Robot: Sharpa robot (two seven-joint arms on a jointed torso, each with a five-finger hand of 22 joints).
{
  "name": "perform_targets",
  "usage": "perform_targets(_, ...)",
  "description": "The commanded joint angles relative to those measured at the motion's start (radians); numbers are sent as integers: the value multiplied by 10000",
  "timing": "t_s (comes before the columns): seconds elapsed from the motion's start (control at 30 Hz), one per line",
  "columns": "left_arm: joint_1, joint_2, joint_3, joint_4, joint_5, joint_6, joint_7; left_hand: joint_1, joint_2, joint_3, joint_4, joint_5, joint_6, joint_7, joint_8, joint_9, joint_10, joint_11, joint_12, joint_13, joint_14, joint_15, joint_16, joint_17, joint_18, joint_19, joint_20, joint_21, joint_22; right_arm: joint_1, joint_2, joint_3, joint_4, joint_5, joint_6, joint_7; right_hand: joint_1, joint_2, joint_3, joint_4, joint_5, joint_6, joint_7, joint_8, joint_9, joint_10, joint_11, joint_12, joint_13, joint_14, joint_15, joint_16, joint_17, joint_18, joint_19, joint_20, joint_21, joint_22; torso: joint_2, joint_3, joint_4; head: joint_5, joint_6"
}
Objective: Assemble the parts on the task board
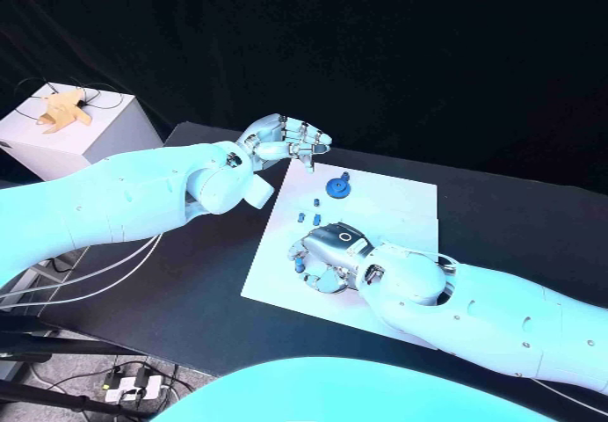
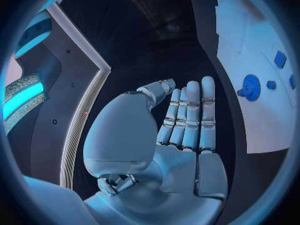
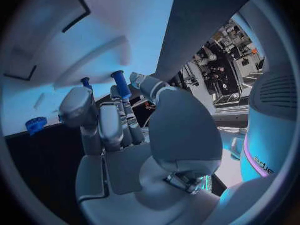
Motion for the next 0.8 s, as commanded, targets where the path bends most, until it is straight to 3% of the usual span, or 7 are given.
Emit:
perform_targets(0.03, 4, 10, 5, 12, 65, 145, 28, 55, 28, -77, -5, 19, -40, 18, 66, 9, -51, -18, 7, -9, -87, 9, -62, -15, 157, 35, 7, -38, -15, -2, -51, 2, 38, 1, 50, 268, 79, -74, -293, -1, -60, -76, 7, -86, -35, -317, 29, 52, 27, -145, 6, -121, -227, 125, -120, 38, -417, -225, -6, 2, 10, -5, 1)
perform_targets(0.13, 4, 3, 5, 10, 65, 139, 12, 54, 37, -82, 4, 21, -48, 18, 76, 6, -59, -18, 13, -18, -91, 10, -64, -20, 157, 34, 8, -46, -22, -1, -88, 0, 45, -26, -119, 131, 220, 5, -690, 16, -41, -162, 28, -193, -82, -606, 54, 148, 38, -324, 36, -331, -617, 220, -253, 79, -1008, -551, 0, 5, 7, -11, 1)
perform_targets(0.2, 4, 0, 4, 8, 65, 137, 4, 51, 36, -85, 6, 20, -50, 19, 77, 6, -61, -17, 13, -19, -92, 10, -65, -21, 156, 34, 8, -47, -23, -1, -109, 0, 47, -40, -276, 36, 848, 427, -2626, 284, 124, -507, 177, -494, -215, -1376, 207, 378, 67, -971, 145, -1090, -1949, 444, -708, 230, -2723, -1522, 4, 6, -1, -13, 1)
perform_targets(0.27, 4, -1, 4, 7, 65, 141, -1, 51, 36, -85, 6, 20, -50, 19, 77, 6, -61, -17, 13, -19, -92, 10, -65, -21, 156, 34, 8, -47, -23, -2, -122, -1, 51, -46, -361, -13, 1092, 553, -3116, 446, 165, -549, 177, -548, -248, -1513, 145, 508, 62, -1051, 151, -1159, -2120, 457, -729, 234, -2938, -1664, 4, 10, -4, -23, 1)
perform_targets(0.47, 1, 2, 1, -3, 65, 153, -13, 52, 33, -87, 6, 20, -52, 19, 79, 5, -66, -16, 12, -22, -95, 11, -66, -22, 156, 32, 9, -49, -24, -2, -268, 0, 176, -26, -873, -130, 2922, 321, -5136, 2882, 325, -1146, 91, -898, -580, -2381, 223, 1305, 50, -1451, 193, -1398, -3016, 584, -814, 228, -4092, -2411, 8, 16, 6, -91, 1)
perform_targets(0.6, -7, 7, -2, -21, 65, 162, -16, 52, 33, -87, 6, 20, -52, 19, 79, 5, -66, -16, 12, -22, -95, 11, -66, -22, 156, 32, 9, -49, -24, 15, -587, 21, 462, 260, -1365, -27, 3040, 281, -5246, 3027, 349, -1383, 67, -939, -667, -2433, 226, 1377, 54, -1424, 193, -1349, -2986, 576, -786, 230, -4072, -2410, -10, 18, -3, -199, 1)
perform_targets(0.8, -18, -7, -9, -31, 82, 173, -7, 52, 33, -87, 6, 20, -52, 19, 79, 5, -66, -16, 12, -22, -95, 11, -66, -22, 156, 32, 9, -49, -24, 420, -1597, 166, 963, 2868, -1680, 466, 3198, 821, -4747, 2928, 316, -444, 52, -604, -518, -929, -2, 2236, 174, -1188, 4, -1234, -3016, 560, -569, 75, -3860, -2332, -32, -5, -80, -551, 1)
